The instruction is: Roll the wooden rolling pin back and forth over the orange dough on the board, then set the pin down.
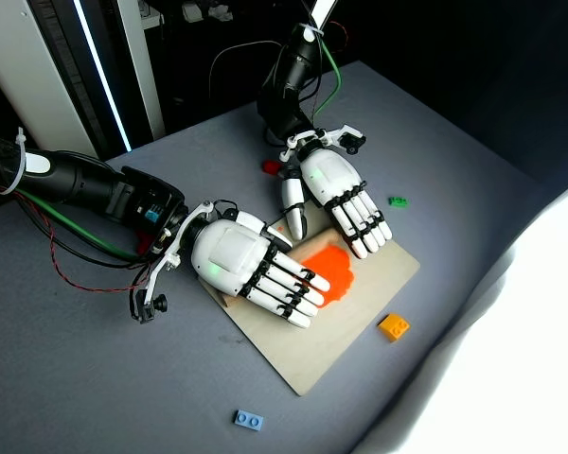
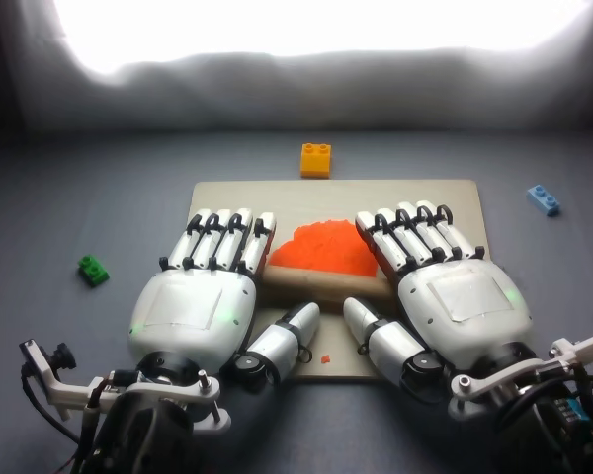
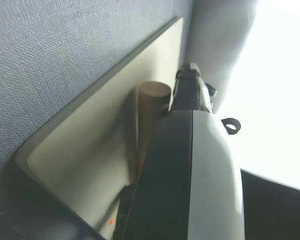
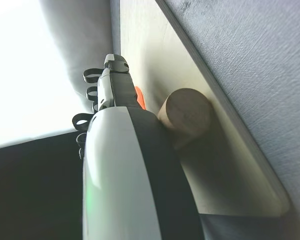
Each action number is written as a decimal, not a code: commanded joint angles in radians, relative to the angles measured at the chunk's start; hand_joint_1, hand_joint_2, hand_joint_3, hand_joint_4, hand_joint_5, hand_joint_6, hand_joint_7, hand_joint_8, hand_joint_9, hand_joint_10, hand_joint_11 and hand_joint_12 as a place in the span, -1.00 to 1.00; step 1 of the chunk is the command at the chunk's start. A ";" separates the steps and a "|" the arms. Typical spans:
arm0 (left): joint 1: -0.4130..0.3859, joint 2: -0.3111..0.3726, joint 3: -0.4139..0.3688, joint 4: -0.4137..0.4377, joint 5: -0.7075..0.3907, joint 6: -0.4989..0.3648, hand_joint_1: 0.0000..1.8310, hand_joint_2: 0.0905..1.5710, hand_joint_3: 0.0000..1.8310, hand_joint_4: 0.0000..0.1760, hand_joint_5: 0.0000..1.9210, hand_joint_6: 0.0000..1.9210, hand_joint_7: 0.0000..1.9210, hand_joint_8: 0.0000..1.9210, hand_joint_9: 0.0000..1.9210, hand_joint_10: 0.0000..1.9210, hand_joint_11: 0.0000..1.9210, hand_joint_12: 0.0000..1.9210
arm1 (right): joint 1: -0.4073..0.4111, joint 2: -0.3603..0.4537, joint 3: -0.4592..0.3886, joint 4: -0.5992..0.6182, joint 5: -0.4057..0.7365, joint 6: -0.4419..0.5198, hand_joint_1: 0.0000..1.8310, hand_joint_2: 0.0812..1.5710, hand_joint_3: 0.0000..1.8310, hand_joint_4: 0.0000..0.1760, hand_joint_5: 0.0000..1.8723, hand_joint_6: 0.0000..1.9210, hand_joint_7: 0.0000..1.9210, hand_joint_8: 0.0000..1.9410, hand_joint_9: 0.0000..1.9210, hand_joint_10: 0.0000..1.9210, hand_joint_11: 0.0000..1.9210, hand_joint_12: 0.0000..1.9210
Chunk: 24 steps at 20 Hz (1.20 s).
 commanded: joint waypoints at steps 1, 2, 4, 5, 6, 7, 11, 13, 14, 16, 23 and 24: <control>-0.010 -0.004 0.009 0.053 -0.084 0.006 -1.00 0.71 -0.99 -1.00 -1.00 -1.00 -1.00 -1.00 -1.00 -1.00 -1.00 -1.00 | 0.009 -0.001 0.008 -0.051 0.083 0.005 -1.00 0.88 -0.97 -1.00 -0.94 -0.99 -0.94 -1.00 -1.00 -1.00 -1.00 -1.00; -0.011 -0.004 0.011 0.053 -0.082 0.006 -1.00 0.71 -0.99 -1.00 -1.00 -1.00 -1.00 -1.00 -1.00 -1.00 -1.00 -1.00 | 0.009 -0.001 0.010 -0.050 0.082 0.005 -1.00 0.88 -0.97 -1.00 -0.93 -0.99 -0.94 -1.00 -1.00 -1.00 -1.00 -1.00; -0.018 -0.008 0.019 0.049 -0.069 0.004 -1.00 0.71 -0.99 -1.00 -1.00 -1.00 -1.00 -1.00 -1.00 -1.00 -1.00 -1.00 | 0.011 -0.001 0.015 -0.050 0.081 0.005 -1.00 0.88 -0.97 -1.00 -0.94 -0.99 -0.95 -1.00 -1.00 -1.00 -1.00 -1.00; -0.021 -0.011 0.023 0.048 -0.065 0.003 -1.00 0.71 -0.99 -1.00 -1.00 -1.00 -1.00 -1.00 -1.00 -1.00 -1.00 -1.00 | 0.012 0.000 0.018 -0.050 0.080 0.006 -1.00 0.88 -0.97 -1.00 -0.95 -1.00 -0.96 -1.00 -1.00 -1.00 -1.00 -1.00; -0.025 -0.013 0.028 0.045 -0.057 0.000 -1.00 0.71 -0.99 -1.00 -1.00 -1.00 -1.00 -1.00 -1.00 -1.00 -1.00 -1.00 | 0.014 0.000 0.022 -0.050 0.079 0.007 -1.00 0.88 -0.98 -1.00 -0.95 -1.00 -0.96 -1.00 -1.00 -1.00 -1.00 -1.00; -0.028 -0.016 0.032 0.043 -0.053 -0.006 -1.00 0.70 -0.99 -1.00 -1.00 -1.00 -1.00 -1.00 -1.00 -1.00 -1.00 -1.00 | 0.016 -0.001 0.024 -0.050 0.078 0.007 -1.00 0.88 -0.98 -1.00 -0.94 -0.99 -0.95 -0.99 -1.00 -1.00 -1.00 -1.00; -0.040 -0.026 0.050 0.032 -0.027 -0.046 -1.00 0.70 -0.99 -1.00 -1.00 -1.00 -0.99 -1.00 -1.00 -1.00 -1.00 -1.00 | 0.020 -0.001 0.033 -0.050 0.076 0.009 -1.00 0.88 -0.98 -1.00 -0.92 -0.99 -0.93 -0.99 -0.99 -1.00 -1.00 -1.00; -0.043 -0.031 0.058 0.032 -0.020 -0.062 -1.00 0.69 -1.00 -1.00 -1.00 -1.00 -1.00 -1.00 -1.00 -1.00 -1.00 -1.00 | 0.021 -0.001 0.036 -0.050 0.075 0.010 -1.00 0.89 -0.98 -1.00 -0.93 -0.99 -0.94 -0.99 -1.00 -1.00 -1.00 -1.00; -0.045 -0.034 0.064 0.032 -0.017 -0.071 -1.00 0.70 -1.00 -1.00 -1.00 -1.00 -1.00 -1.00 -1.00 -1.00 -1.00 -1.00 | 0.023 -0.001 0.039 -0.049 0.073 0.011 -1.00 0.89 -0.98 -1.00 -0.92 -0.99 -0.94 -0.99 -1.00 -1.00 -1.00 -1.00; -0.046 -0.036 0.068 0.032 -0.015 -0.081 -1.00 0.70 -0.99 -1.00 -1.00 -1.00 -1.00 -1.00 -1.00 -1.00 -1.00 -1.00 | 0.024 -0.001 0.043 -0.047 0.069 0.013 -1.00 0.88 -0.98 -1.00 -0.93 -0.99 -0.93 -0.99 -0.99 -1.00 -1.00 -1.00; -0.044 -0.041 0.083 0.033 -0.009 -0.084 -1.00 0.71 -0.99 -1.00 -1.00 -1.00 -1.00 -1.00 -1.00 -1.00 -1.00 -1.00 | 0.035 -0.004 0.070 -0.021 0.046 0.021 -1.00 0.87 -0.99 -1.00 -0.94 -1.00 -0.94 -1.00 -1.00 -1.00 -1.00 -1.00; -0.044 -0.042 0.087 0.033 -0.009 -0.084 -1.00 0.71 -0.99 -1.00 -1.00 -1.00 -1.00 -1.00 -1.00 -1.00 -1.00 -1.00 | 0.038 -0.007 0.074 -0.020 0.045 0.022 -1.00 0.87 -0.99 -1.00 -0.95 -1.00 -0.95 -1.00 -1.00 -1.00 -1.00 -1.00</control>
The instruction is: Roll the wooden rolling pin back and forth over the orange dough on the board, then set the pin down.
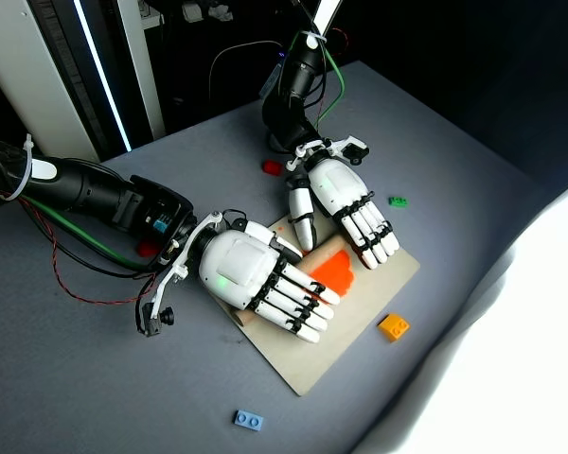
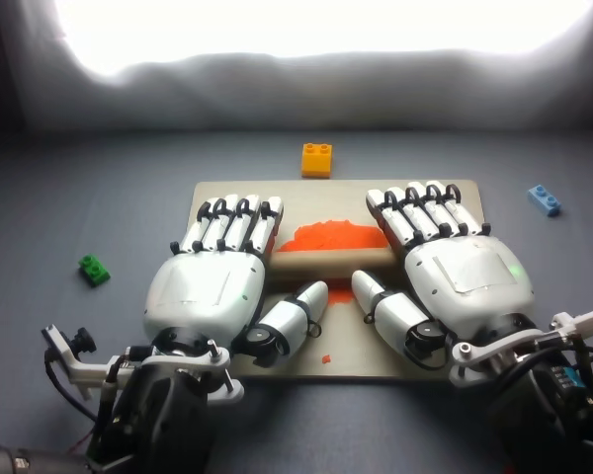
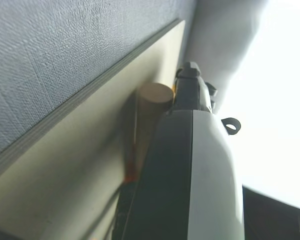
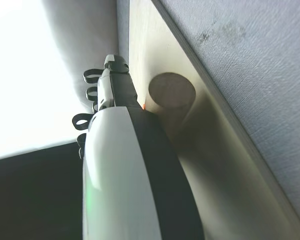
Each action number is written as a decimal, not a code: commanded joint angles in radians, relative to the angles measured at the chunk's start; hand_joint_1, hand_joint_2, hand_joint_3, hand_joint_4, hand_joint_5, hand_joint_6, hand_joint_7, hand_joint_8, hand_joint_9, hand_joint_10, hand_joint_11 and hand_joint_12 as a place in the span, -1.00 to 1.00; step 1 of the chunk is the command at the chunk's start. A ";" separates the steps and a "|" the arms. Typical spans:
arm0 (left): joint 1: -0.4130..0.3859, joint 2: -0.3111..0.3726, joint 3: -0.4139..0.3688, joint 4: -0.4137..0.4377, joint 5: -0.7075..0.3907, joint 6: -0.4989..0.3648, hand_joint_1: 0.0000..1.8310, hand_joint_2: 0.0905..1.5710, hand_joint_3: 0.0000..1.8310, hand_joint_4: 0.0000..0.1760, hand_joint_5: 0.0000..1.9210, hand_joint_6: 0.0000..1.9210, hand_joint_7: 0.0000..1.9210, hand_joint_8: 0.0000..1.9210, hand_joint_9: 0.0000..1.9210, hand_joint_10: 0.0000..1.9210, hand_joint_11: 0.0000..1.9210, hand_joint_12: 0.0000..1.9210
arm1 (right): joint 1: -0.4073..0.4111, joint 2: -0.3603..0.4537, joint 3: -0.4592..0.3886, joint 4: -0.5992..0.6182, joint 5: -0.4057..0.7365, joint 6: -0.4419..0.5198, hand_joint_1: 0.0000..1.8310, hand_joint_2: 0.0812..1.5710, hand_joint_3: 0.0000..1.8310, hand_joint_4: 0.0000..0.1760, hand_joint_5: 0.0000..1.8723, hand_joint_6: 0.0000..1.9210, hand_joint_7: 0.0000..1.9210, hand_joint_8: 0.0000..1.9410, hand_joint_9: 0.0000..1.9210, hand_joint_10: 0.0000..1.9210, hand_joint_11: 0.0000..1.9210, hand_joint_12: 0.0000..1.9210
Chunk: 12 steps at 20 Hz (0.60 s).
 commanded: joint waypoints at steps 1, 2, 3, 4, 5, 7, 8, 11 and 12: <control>-0.001 -0.007 0.004 0.049 -0.070 -0.001 -1.00 0.71 -0.99 -1.00 -1.00 -1.00 -1.00 -1.00 -1.00 -1.00 -1.00 -1.00 | 0.009 -0.001 0.005 -0.048 0.083 0.003 -1.00 0.87 -0.99 -1.00 -0.94 -1.00 -0.95 -1.00 -1.00 -1.00 -1.00 -1.00; -0.001 -0.008 0.007 0.049 -0.069 -0.001 -1.00 0.71 -0.99 -1.00 -1.00 -1.00 -1.00 -1.00 -1.00 -1.00 -1.00 -1.00 | 0.012 -0.004 0.008 -0.043 0.081 0.004 -1.00 0.87 -0.99 -1.00 -0.94 -1.00 -0.95 -1.00 -1.00 -1.00 -1.00 -1.00; -0.002 -0.009 0.012 0.049 -0.068 -0.001 -1.00 0.71 -0.99 -1.00 -1.00 -1.00 -1.00 -1.00 -1.00 -1.00 -1.00 -1.00 | 0.014 -0.005 0.011 -0.036 0.078 0.004 -1.00 0.87 -0.99 -1.00 -0.94 -0.99 -0.94 -1.00 -1.00 -1.00 -1.00 -1.00; -0.002 -0.010 0.015 0.049 -0.068 -0.001 -1.00 0.71 -0.99 -1.00 -1.00 -1.00 -1.00 -1.00 -1.00 -1.00 -1.00 -1.00 | 0.015 -0.006 0.012 -0.034 0.076 0.005 -1.00 0.87 -0.99 -1.00 -0.93 -0.99 -0.93 -0.99 -0.99 -1.00 -1.00 -1.00; -0.004 -0.010 0.020 0.050 -0.068 0.000 -1.00 0.71 -0.99 -1.00 -1.00 -1.00 -1.00 -1.00 -1.00 -1.00 -1.00 -1.00 | 0.015 -0.007 0.014 -0.034 0.072 0.006 -1.00 0.88 -0.99 -1.00 -0.94 -1.00 -0.95 -1.00 -1.00 -1.00 -1.00 -1.00; -0.011 -0.012 0.040 0.050 -0.064 -0.001 -1.00 0.72 -0.99 -1.00 -1.00 -1.00 -1.00 -1.00 -1.00 -1.00 -1.00 -1.00 | 0.015 -0.013 0.029 -0.032 0.068 0.007 -1.00 0.88 -0.99 -1.00 -0.94 -1.00 -0.95 -0.99 -1.00 -1.00 -1.00 -1.00; -0.012 -0.013 0.044 0.050 -0.064 -0.003 -1.00 0.72 -0.99 -1.00 -1.00 -1.00 -1.00 -1.00 -1.00 -1.00 -1.00 -1.00 | 0.016 -0.014 0.031 -0.032 0.067 0.007 -1.00 0.88 -0.99 -1.00 -0.94 -0.99 -0.94 -0.99 -1.00 -1.00 -1.00 -1.00; -0.017 -0.017 0.056 0.059 -0.058 -0.004 -1.00 0.72 -0.99 -1.00 -1.00 -1.00 -1.00 -1.00 -1.00 -1.00 -1.00 -1.00 | 0.019 -0.019 0.042 -0.030 0.064 0.008 -1.00 0.88 -0.99 -1.00 -0.95 -1.00 -0.94 -0.99 -0.99 -1.00 -1.00 -1.00; -0.020 -0.018 0.059 0.063 -0.047 -0.003 -1.00 0.71 -0.99 -1.00 -1.00 -1.00 -1.00 -1.00 -1.00 -1.00 -1.00 -1.00 | 0.020 -0.019 0.044 -0.030 0.061 0.009 -1.00 0.88 -0.99 -1.00 -0.94 -0.99 -0.93 -0.99 -0.98 -0.99 -1.00 -1.00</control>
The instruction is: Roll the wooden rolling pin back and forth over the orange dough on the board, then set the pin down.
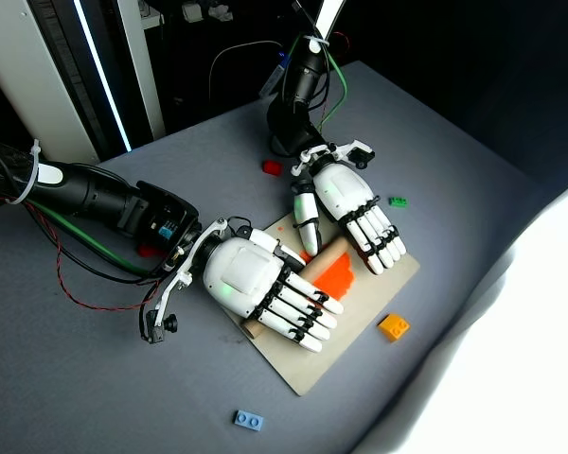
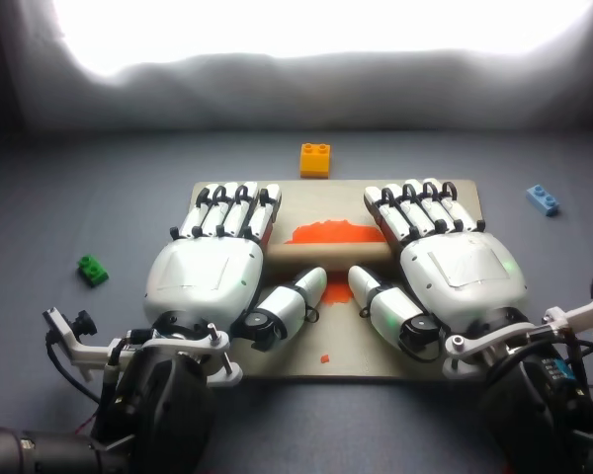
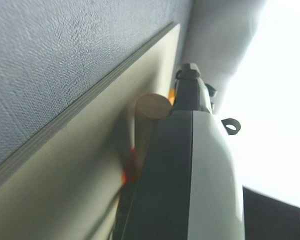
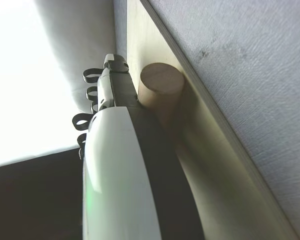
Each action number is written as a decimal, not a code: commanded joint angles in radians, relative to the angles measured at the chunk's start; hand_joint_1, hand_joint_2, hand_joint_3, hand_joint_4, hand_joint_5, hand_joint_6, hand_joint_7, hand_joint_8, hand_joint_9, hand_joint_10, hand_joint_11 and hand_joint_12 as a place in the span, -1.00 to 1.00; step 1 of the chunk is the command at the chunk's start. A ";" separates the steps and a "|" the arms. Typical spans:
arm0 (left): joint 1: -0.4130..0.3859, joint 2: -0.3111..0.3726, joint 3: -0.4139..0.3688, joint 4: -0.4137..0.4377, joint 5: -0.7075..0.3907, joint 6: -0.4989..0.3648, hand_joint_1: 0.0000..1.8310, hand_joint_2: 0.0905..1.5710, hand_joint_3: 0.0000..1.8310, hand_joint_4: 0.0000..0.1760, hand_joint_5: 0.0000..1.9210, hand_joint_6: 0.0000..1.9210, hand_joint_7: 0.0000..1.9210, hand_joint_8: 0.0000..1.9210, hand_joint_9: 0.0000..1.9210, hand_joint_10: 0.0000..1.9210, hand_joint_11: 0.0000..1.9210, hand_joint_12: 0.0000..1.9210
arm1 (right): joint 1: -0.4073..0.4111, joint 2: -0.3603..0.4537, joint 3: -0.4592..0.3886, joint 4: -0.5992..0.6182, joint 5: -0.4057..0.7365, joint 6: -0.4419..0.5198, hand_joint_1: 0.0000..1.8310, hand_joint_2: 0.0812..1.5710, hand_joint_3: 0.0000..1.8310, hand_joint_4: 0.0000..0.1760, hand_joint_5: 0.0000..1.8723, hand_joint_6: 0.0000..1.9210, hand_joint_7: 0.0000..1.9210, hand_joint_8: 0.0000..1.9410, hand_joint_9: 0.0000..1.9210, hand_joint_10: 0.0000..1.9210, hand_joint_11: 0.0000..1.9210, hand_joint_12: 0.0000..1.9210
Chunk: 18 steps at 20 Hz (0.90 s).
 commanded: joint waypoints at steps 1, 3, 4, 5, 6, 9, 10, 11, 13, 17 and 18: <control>-0.005 -0.006 0.008 0.052 -0.071 0.001 -1.00 0.72 -0.99 -1.00 -1.00 -1.00 -1.00 -1.00 -1.00 -1.00 -1.00 -1.00 | 0.008 0.001 0.008 -0.038 0.080 0.005 -1.00 0.88 -0.99 -1.00 -0.94 -0.99 -0.93 -0.99 -0.98 -0.99 -1.00 -1.00; -0.008 -0.008 0.013 0.059 -0.055 0.007 -1.00 0.72 -0.99 -1.00 -1.00 -1.00 -1.00 -1.00 -1.00 -1.00 -1.00 -1.00 | 0.014 -0.002 0.014 -0.032 0.078 0.006 -1.00 0.89 -0.99 -1.00 -0.94 -0.99 -0.93 -0.99 -0.99 -1.00 -1.00 -1.00; -0.010 -0.009 0.014 0.064 -0.047 0.015 -1.00 0.72 -0.99 -1.00 -1.00 -1.00 -1.00 -1.00 -1.00 -1.00 -1.00 -1.00 | 0.018 -0.004 0.018 -0.025 0.078 0.007 -1.00 0.89 -0.99 -1.00 -0.94 -0.99 -0.93 -0.99 -0.99 -1.00 -1.00 -1.00; -0.011 -0.009 0.017 0.065 -0.045 0.016 -1.00 0.72 -0.99 -1.00 -1.00 -1.00 -1.00 -1.00 -1.00 -1.00 -1.00 -1.00 | 0.022 -0.006 0.023 -0.020 0.078 0.008 -1.00 0.89 -0.99 -1.00 -0.95 -1.00 -0.96 -1.00 -1.00 -1.00 -1.00 -1.00; -0.013 -0.009 0.018 0.066 -0.045 0.023 -1.00 0.72 -0.99 -1.00 -1.00 -1.00 -1.00 -1.00 -1.00 -1.00 -1.00 -1.00 | 0.025 -0.008 0.027 -0.019 0.077 0.010 -1.00 0.89 -0.99 -1.00 -0.95 -1.00 -0.95 -1.00 -1.00 -1.00 -1.00 -1.00; -0.016 -0.009 0.026 0.068 -0.039 0.031 -1.00 0.71 -0.99 -1.00 -1.00 -1.00 -1.00 -1.00 -1.00 -1.00 -1.00 -1.00 | 0.030 -0.010 0.037 -0.014 0.074 0.014 -1.00 0.89 -0.99 -1.00 -0.94 -0.99 -0.95 -1.00 -1.00 -1.00 -1.00 -1.00; -0.017 -0.009 0.028 0.069 -0.036 0.033 -1.00 0.71 -0.99 -1.00 -1.00 -1.00 -1.00 -1.00 -1.00 -1.00 -1.00 -1.00 | 0.031 -0.010 0.040 -0.014 0.073 0.016 -1.00 0.89 -0.99 -1.00 -0.94 -0.99 -0.95 -1.00 -1.00 -1.00 -1.00 -1.00; -0.018 -0.009 0.030 0.069 -0.035 0.034 -1.00 0.71 -0.99 -1.00 -1.00 -1.00 -1.00 -1.00 -1.00 -1.00 -1.00 -1.00 | 0.032 -0.011 0.045 -0.014 0.071 0.019 -1.00 0.89 -0.99 -1.00 -0.97 -1.00 -0.98 -1.00 -1.00 -1.00 -1.00 -1.00; -0.021 -0.009 0.034 0.068 -0.029 0.035 -1.00 0.71 -1.00 -1.00 -1.00 -1.00 -1.00 -1.00 -1.00 -1.00 -1.00 -1.00 | 0.032 -0.011 0.051 -0.013 0.067 0.021 -1.00 0.89 -0.99 -1.00 -0.92 -0.98 -0.93 -0.98 -0.99 -0.99 -1.00 -1.00; -0.028 -0.009 0.048 0.068 -0.018 0.036 -1.00 0.72 -0.99 -1.00 -1.00 -1.00 -1.00 -1.00 -1.00 -1.00 -1.00 -1.00 | 0.032 -0.016 0.060 -0.012 0.060 0.027 -1.00 0.89 -0.99 -1.00 -0.96 -1.00 -0.95 -0.99 -1.00 -1.00 -1.00 -1.00; -0.030 -0.009 0.052 0.068 -0.013 0.033 -1.00 0.72 -0.99 -1.00 -1.00 -1.00 -1.00 -1.00 -1.00 -1.00 -1.00 -1.00 | 0.033 -0.017 0.060 -0.012 0.060 0.027 -1.00 0.89 -0.99 -1.00 -0.96 -1.00 -0.95 -0.99 -1.00 -1.00 -1.00 -1.00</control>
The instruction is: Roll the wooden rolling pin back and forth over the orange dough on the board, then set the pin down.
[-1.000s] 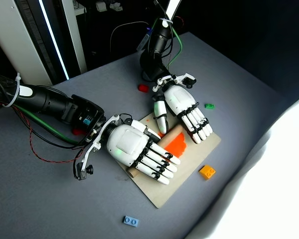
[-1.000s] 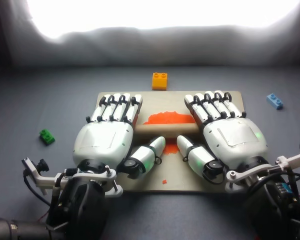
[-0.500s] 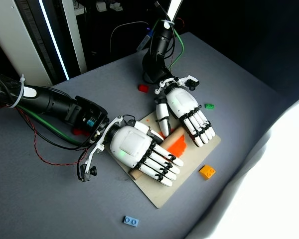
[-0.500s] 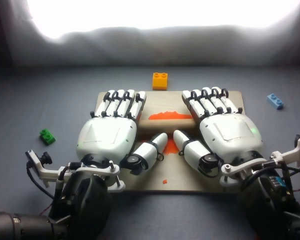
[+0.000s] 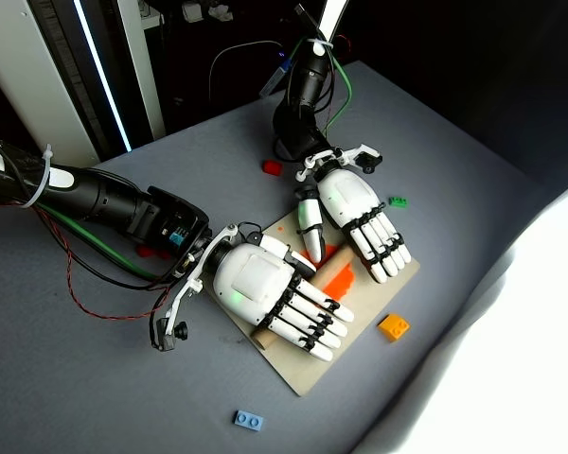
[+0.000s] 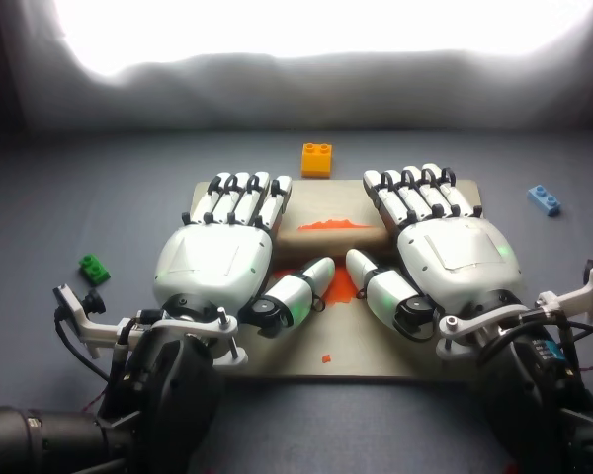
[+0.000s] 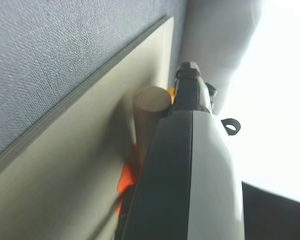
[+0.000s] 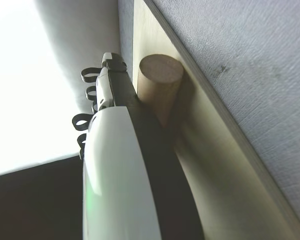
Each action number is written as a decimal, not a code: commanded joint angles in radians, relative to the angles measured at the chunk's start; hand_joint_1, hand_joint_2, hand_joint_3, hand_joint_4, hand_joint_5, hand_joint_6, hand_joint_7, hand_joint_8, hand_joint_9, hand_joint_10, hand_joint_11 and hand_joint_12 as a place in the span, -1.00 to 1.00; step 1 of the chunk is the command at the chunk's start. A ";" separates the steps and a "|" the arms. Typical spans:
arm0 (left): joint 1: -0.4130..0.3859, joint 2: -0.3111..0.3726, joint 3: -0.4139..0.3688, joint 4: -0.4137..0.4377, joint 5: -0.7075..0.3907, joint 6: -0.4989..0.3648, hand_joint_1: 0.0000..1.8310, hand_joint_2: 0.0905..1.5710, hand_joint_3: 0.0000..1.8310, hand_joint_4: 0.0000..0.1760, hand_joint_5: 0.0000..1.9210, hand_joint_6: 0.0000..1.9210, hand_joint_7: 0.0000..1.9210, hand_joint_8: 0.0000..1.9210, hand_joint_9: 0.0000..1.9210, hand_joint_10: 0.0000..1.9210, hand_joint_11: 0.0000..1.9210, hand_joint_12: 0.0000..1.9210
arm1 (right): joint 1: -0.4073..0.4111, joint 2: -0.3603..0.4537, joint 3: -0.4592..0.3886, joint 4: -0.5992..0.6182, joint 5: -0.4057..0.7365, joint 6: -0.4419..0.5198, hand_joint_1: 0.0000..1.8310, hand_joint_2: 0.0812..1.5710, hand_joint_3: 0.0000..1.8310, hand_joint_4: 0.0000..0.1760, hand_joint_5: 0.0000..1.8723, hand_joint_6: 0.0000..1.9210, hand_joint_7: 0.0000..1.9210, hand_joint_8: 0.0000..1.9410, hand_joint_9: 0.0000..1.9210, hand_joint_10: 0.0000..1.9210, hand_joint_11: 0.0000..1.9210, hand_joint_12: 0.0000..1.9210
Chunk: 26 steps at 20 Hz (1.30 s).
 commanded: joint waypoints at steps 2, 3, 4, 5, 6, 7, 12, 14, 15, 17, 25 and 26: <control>-0.008 -0.001 0.013 0.047 -0.075 0.004 -1.00 0.72 -0.99 -1.00 -1.00 -1.00 -1.00 -1.00 -1.00 -1.00 -1.00 -1.00 | 0.011 0.003 0.007 -0.028 0.081 0.009 -1.00 0.88 -1.00 -1.00 -0.94 -0.99 -0.94 -0.99 -0.99 -1.00 -1.00 -1.00; -0.011 -0.002 0.017 0.047 -0.072 0.003 -1.00 0.72 -0.99 -1.00 -1.00 -1.00 -1.00 -1.00 -1.00 -1.00 -1.00 -1.00 | 0.012 0.003 0.010 -0.028 0.081 0.009 -1.00 0.88 -1.00 -1.00 -0.94 -0.99 -0.93 -0.99 -0.99 -0.99 -1.00 -1.00; -0.013 -0.002 0.022 0.047 -0.068 0.001 -1.00 0.72 -0.99 -1.00 -1.00 -1.00 -1.00 -1.00 -1.00 -1.00 -1.00 -1.00 | 0.014 0.002 0.013 -0.028 0.080 0.010 -1.00 0.88 -1.00 -1.00 -0.93 -0.99 -0.93 -0.99 -0.99 -0.99 -1.00 -1.00; -0.015 -0.002 0.026 0.047 -0.067 0.000 -1.00 0.72 -0.99 -1.00 -1.00 -1.00 -1.00 -1.00 -1.00 -1.00 -1.00 -1.00 | 0.016 0.002 0.015 -0.028 0.079 0.010 -1.00 0.88 -1.00 -1.00 -0.94 -0.99 -0.94 -0.99 -1.00 -1.00 -1.00 -1.00; -0.017 -0.002 0.029 0.047 -0.067 -0.001 -1.00 0.72 -0.99 -1.00 -1.00 -1.00 -1.00 -1.00 -1.00 -1.00 -1.00 -1.00 | 0.017 0.002 0.018 -0.028 0.078 0.011 -1.00 0.88 -1.00 -1.00 -0.94 -0.99 -0.94 -0.99 -1.00 -1.00 -1.00 -1.00; -0.019 -0.002 0.033 0.047 -0.065 -0.002 -1.00 0.72 -0.99 -1.00 -1.00 -1.00 -1.00 -1.00 -1.00 -1.00 -1.00 -1.00 | 0.019 0.002 0.020 -0.028 0.077 0.011 -1.00 0.88 -1.00 -1.00 -0.93 -0.98 -0.94 -1.00 -1.00 -1.00 -1.00 -1.00; -0.027 -0.002 0.049 0.047 -0.054 -0.008 -1.00 0.73 -0.99 -1.00 -1.00 -1.00 -1.00 -1.00 -1.00 -1.00 -1.00 -1.00 | 0.027 -0.001 0.035 -0.027 0.069 0.013 -1.00 0.88 -1.00 -1.00 -0.95 -1.00 -0.97 -1.00 -1.00 -1.00 -1.00 -1.00; -0.029 -0.002 0.054 0.047 -0.050 -0.008 -1.00 0.74 -0.99 -1.00 -1.00 -1.00 -1.00 -1.00 -1.00 -1.00 -1.00 -1.00 | 0.031 -0.003 0.041 -0.021 0.069 0.013 -1.00 0.88 -1.00 -1.00 -0.98 -1.00 -0.99 -1.00 -1.00 -1.00 -1.00 -1.00; -0.031 -0.002 0.056 0.047 -0.046 -0.008 -1.00 0.75 -0.99 -1.00 -1.00 -1.00 -1.00 -1.00 -1.00 -1.00 -1.00 -1.00 | 0.035 -0.004 0.045 -0.015 0.069 0.013 -1.00 0.87 -1.00 -1.00 -0.99 -1.00 -0.99 -1.00 -1.00 -1.00 -1.00 -1.00; -0.035 -0.002 0.061 0.047 -0.039 -0.008 -1.00 0.75 -0.98 -1.00 -1.00 -1.00 -1.00 -1.00 -1.00 -1.00 -1.00 -1.00 | 0.039 -0.007 0.052 -0.002 0.064 0.014 -1.00 0.88 -1.00 -1.00 -0.97 -0.99 -0.98 -0.99 -1.00 -1.00 -1.00 -1.00; -0.044 -0.004 0.078 0.052 -0.031 0.013 -1.00 0.80 -0.97 -1.00 -1.00 -1.00 -1.00 -1.00 -1.00 -1.00 -1.00 -1.00 | 0.044 -0.014 0.067 0.003 0.047 0.013 -1.00 0.89 -1.00 -1.00 -0.94 -0.98 -0.94 -0.98 -1.00 -1.00 -1.00 -1.00; -0.046 -0.004 0.080 0.054 -0.031 0.017 -1.00 0.80 -0.97 -1.00 -1.00 -1.00 -1.00 -1.00 -1.00 -1.00 -1.00 -1.00 | 0.045 -0.014 0.068 0.003 0.046 0.013 -1.00 0.88 -1.00 -1.00 -0.94 -0.98 -0.94 -0.98 -1.00 -1.00 -1.00 -1.00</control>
